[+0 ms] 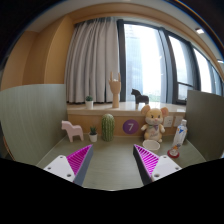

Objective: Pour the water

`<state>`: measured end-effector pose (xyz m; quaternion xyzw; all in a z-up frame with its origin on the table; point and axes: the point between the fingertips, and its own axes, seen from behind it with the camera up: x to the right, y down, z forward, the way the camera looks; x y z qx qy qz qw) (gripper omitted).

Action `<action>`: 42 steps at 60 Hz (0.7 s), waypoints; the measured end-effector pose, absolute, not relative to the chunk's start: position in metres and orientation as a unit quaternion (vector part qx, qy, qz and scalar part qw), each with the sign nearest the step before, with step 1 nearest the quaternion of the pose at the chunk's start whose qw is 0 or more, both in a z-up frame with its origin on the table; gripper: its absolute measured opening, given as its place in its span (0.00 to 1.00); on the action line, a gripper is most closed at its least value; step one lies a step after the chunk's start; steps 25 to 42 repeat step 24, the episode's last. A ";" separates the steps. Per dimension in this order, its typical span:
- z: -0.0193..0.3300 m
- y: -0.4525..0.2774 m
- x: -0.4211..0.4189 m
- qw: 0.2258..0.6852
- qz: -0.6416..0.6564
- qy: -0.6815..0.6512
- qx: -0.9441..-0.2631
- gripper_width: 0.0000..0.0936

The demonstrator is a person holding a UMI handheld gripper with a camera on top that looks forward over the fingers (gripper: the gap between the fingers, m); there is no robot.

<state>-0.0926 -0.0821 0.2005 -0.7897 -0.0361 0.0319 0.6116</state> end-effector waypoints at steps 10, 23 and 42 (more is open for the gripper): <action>0.203 -0.097 -0.101 0.613 0.020 -0.042 -0.789 0.88; 0.204 -0.101 -0.104 0.618 0.020 -0.045 -0.784 0.88; 0.204 -0.101 -0.104 0.618 0.021 -0.045 -0.784 0.88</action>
